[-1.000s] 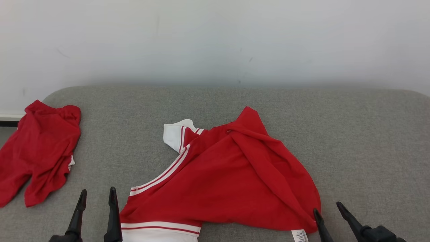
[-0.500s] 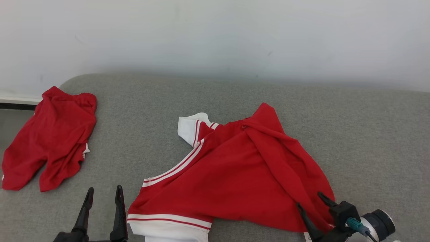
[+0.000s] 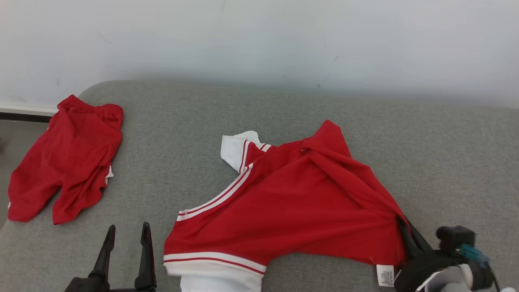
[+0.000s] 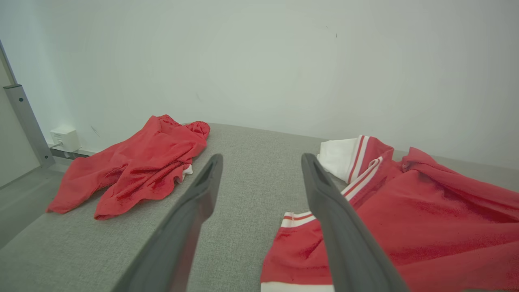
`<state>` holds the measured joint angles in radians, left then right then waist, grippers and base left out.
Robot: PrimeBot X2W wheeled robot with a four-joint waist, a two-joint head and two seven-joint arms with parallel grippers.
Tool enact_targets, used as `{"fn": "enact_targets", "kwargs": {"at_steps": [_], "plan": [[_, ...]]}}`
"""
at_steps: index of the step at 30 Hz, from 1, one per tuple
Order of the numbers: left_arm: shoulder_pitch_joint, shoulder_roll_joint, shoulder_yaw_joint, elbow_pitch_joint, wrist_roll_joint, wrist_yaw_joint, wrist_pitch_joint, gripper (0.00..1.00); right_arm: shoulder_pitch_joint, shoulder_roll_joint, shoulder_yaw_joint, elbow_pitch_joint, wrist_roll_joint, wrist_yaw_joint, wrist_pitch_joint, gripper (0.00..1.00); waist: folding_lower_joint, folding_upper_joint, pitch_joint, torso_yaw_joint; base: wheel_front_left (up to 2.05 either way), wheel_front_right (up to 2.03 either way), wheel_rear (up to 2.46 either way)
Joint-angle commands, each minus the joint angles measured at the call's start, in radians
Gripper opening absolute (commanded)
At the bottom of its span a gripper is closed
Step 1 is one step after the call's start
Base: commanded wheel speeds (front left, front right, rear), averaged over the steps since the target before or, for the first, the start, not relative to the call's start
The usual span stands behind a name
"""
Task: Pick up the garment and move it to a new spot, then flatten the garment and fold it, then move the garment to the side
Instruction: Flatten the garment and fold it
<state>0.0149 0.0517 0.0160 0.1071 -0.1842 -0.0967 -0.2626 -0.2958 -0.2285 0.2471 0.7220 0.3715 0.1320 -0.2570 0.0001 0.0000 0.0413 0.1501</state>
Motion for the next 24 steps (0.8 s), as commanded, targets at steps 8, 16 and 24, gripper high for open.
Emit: {"fn": "enact_targets", "kwargs": {"at_steps": [8,16,24], "plan": [[-0.017,-0.002,-0.024,0.016,-0.019,0.006,-0.003,1.00,0.024,-0.058,0.008,0.036,0.161,-0.003,-0.009,1.00,-0.0001,0.0000,0.003,-0.017,0.00,0.00,0.00],[-0.003,-0.002,-0.012,0.019,-0.017,0.003,-0.003,1.00,0.056,-0.065,-0.028,-0.104,0.078,-0.003,-0.008,1.00,-0.0001,0.0000,-0.004,-0.036,0.00,0.00,0.00],[0.018,-0.002,-0.007,0.005,-0.011,0.006,-0.003,1.00,0.207,-0.029,-0.145,-0.365,-0.009,-0.003,-0.007,1.00,-0.0001,0.0000,-0.026,-0.059,0.00,0.00,0.00]]}}
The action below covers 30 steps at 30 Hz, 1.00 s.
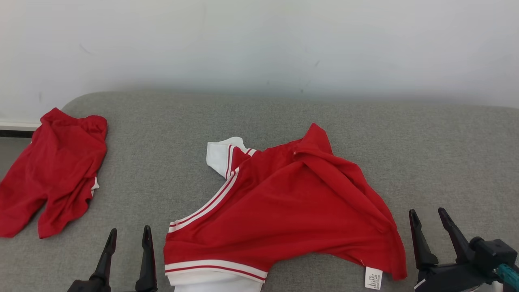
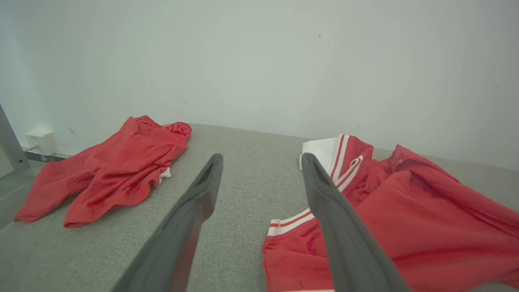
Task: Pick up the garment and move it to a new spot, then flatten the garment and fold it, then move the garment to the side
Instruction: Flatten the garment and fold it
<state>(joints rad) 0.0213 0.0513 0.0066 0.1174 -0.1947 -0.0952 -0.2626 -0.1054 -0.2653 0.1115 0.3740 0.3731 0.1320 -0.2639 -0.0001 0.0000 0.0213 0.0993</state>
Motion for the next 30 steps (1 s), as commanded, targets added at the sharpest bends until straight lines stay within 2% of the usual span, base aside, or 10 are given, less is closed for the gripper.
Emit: {"fn": "enact_targets", "kwargs": {"at_steps": [1,11,19,30], "plan": [[0.014,-0.001,0.004,-0.006,0.002,0.003,-0.003,1.00,0.035,0.015,-0.026,-0.046,-0.019,-0.003,0.000,1.00,0.0001,0.0000,-0.009,-0.013,0.00,0.00,0.00],[0.024,-0.002,0.026,-0.010,0.028,-0.008,-0.003,1.00,0.140,0.081,-0.104,-0.245,-0.074,-0.003,0.000,1.00,0.0001,0.0000,-0.030,-0.060,0.00,0.00,0.00],[0.037,-0.001,0.016,-0.012,0.042,-0.017,-0.003,1.00,0.186,0.092,-0.112,-0.308,-0.096,-0.003,0.000,1.00,0.0001,0.0000,-0.042,-0.081,0.00,0.00,0.00],[0.056,0.000,0.022,-0.004,0.061,-0.026,-0.003,1.00,0.231,0.119,-0.137,-0.323,-0.107,-0.003,0.000,1.00,0.0001,0.0000,-0.050,-0.083,0.00,0.00,0.00]]}}
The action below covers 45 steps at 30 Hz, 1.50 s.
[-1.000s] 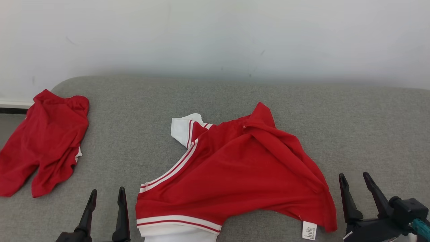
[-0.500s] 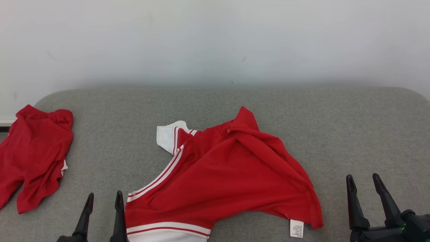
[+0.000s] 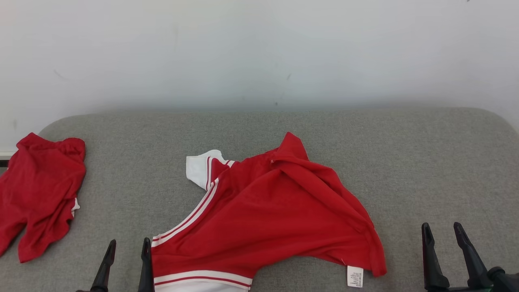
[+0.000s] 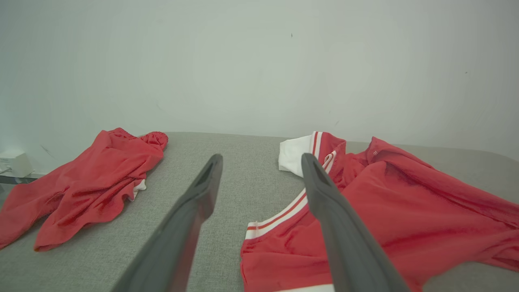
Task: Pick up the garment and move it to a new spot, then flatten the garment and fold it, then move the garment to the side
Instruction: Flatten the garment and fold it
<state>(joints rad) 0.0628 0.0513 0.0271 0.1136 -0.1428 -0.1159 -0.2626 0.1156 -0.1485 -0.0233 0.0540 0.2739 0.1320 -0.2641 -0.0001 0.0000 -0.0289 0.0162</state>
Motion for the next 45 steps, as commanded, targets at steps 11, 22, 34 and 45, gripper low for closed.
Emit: {"fn": "enact_targets", "kwargs": {"at_steps": [11,22,34,45], "plan": [[0.039,0.001,0.008,0.023,-0.006,-0.010,-0.003,1.00,0.007,-0.050,0.064,0.055,-0.009,-0.003,0.000,1.00,0.0001,0.0000,0.004,0.018,0.00,0.00,0.00],[0.088,0.015,-0.107,0.213,-0.038,-0.014,-0.003,1.00,-0.014,-0.154,0.175,0.254,0.017,-0.003,0.000,1.00,0.0001,0.0000,0.026,0.045,0.00,0.00,0.00],[-0.006,0.036,-0.159,0.398,-0.111,-0.013,-0.003,1.00,-0.143,-0.192,0.315,0.417,-0.091,-0.003,0.000,1.00,0.0001,0.0000,0.064,0.032,0.00,0.00,0.00],[-0.067,0.041,-0.200,0.483,-0.167,-0.013,-0.003,1.00,-0.228,-0.215,0.409,0.525,-0.149,-0.003,0.000,0.46,0.0001,0.0000,0.081,0.046,0.00,0.00,0.00]]}}
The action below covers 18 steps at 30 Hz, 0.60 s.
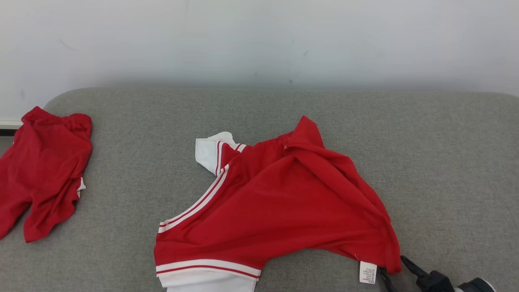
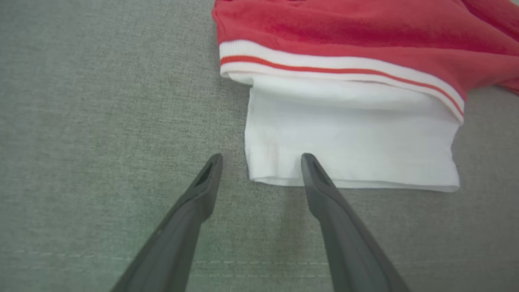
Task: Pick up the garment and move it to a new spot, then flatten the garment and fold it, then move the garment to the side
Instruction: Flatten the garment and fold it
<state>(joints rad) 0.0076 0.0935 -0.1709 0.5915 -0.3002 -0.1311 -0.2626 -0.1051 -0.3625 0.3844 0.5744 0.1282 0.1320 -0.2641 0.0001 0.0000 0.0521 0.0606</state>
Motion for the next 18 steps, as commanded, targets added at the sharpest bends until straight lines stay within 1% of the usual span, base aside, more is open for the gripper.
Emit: {"fn": "enact_targets", "kwargs": {"at_steps": [1,2,3,7,10,13,18], "plan": [[-0.017,-0.004,-0.003,0.013,-0.023,0.002,-0.003,0.87,-0.009,-0.001,0.005,0.015,-0.006,-0.003,0.000,0.08,-0.0001,0.0000,0.000,0.003,0.00,0.00,0.00],[-0.021,-0.007,-0.007,0.027,-0.038,0.002,-0.003,0.40,-0.013,-0.001,0.009,0.026,-0.006,-0.003,0.000,0.00,-0.0001,0.0000,0.000,0.004,0.00,0.00,0.00],[-0.027,-0.008,-0.013,0.037,-0.041,0.002,-0.003,0.00,-0.019,-0.001,0.011,0.034,-0.003,-0.003,0.000,0.00,-0.0001,0.0000,-0.001,0.005,0.00,0.00,0.00],[-0.041,-0.014,-0.027,0.057,-0.081,0.002,-0.003,0.00,-0.034,0.000,0.031,0.037,0.019,-0.003,0.000,0.00,-0.0001,0.0000,-0.004,0.007,0.00,0.00,0.00],[-0.042,-0.018,-0.038,0.034,-0.112,0.001,-0.003,0.00,-0.024,0.011,0.064,-0.004,0.076,-0.003,0.000,0.00,-0.0001,0.0000,-0.007,0.006,0.00,0.00,0.00],[-0.031,-0.020,-0.019,-0.043,-0.166,0.002,-0.003,0.00,-0.021,-0.008,0.102,-0.075,0.137,-0.003,0.000,0.00,-0.0001,0.0000,-0.006,0.004,0.00,0.00,0.00],[-0.043,-0.006,0.030,-0.228,-0.233,0.002,-0.003,0.00,-0.050,-0.031,0.152,-0.206,0.227,-0.003,0.000,0.00,-0.0001,0.0000,-0.003,-0.006,0.00,0.00,0.00]]}}
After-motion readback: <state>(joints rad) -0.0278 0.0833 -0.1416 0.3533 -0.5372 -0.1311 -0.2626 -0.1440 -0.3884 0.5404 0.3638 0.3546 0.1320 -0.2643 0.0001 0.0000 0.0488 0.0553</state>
